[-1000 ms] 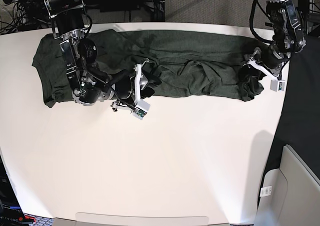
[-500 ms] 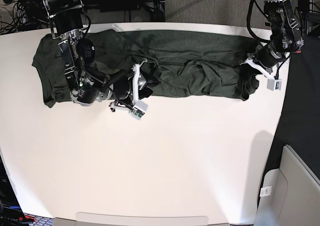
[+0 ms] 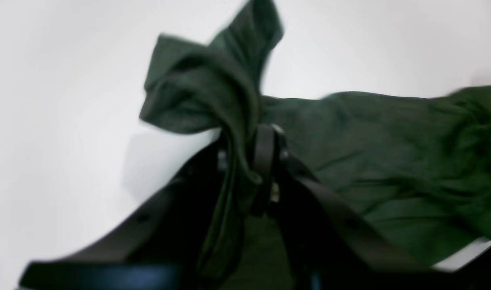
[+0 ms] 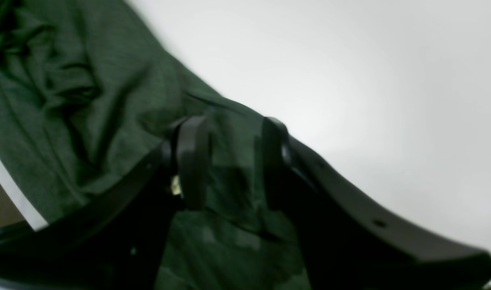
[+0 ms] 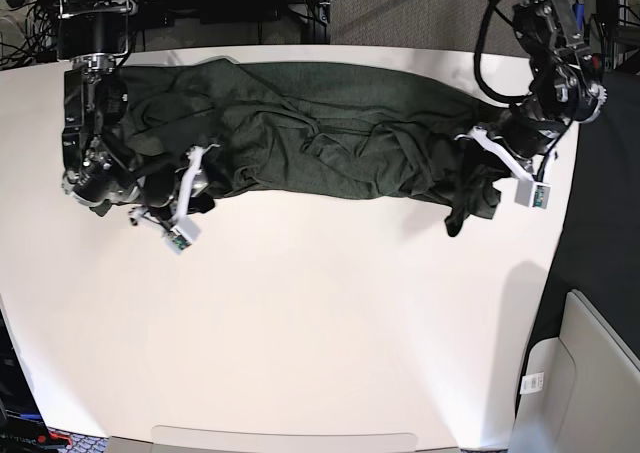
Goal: Fold the T-shirt properly
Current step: 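Grasp both ends of the green shirt strip with both grippers, then fold the strip end held by the left gripper toward the shirt middle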
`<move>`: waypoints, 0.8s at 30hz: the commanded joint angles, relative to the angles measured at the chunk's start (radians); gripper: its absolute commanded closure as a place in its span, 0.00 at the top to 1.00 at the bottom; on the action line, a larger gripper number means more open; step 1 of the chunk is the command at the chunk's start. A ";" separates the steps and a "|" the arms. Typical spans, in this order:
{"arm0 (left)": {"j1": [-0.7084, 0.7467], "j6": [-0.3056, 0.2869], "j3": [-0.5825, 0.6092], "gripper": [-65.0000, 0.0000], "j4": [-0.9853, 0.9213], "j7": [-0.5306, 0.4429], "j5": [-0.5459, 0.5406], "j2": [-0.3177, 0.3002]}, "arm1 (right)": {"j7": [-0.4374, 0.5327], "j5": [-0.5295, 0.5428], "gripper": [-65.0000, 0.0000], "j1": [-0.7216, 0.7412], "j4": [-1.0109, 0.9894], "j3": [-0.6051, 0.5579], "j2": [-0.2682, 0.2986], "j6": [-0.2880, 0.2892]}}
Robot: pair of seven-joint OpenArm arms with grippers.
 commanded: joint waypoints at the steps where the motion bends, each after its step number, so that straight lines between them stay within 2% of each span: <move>1: -0.011 -0.006 -0.003 0.04 0.031 0.006 -0.018 0.012 | 0.024 0.022 0.35 0.017 0.026 0.024 0.013 0.006; 9: -0.022 -0.008 0.023 0.04 0.056 0.099 -0.047 0.180 | 0.022 0.022 0.35 0.014 0.029 0.076 0.040 0.006; 14: -0.036 -0.008 0.131 0.04 0.061 0.105 -0.160 0.192 | 0.022 0.022 0.35 0.014 0.029 0.076 0.042 0.006; 19: -0.062 -0.008 0.183 0.04 0.059 0.125 -0.168 0.269 | 0.024 0.017 0.35 0.008 0.029 0.082 0.042 0.006; 24: -0.063 -0.008 0.289 0.04 0.058 0.125 -0.165 0.295 | 0.024 0.017 0.35 0.003 0.029 0.096 0.059 0.006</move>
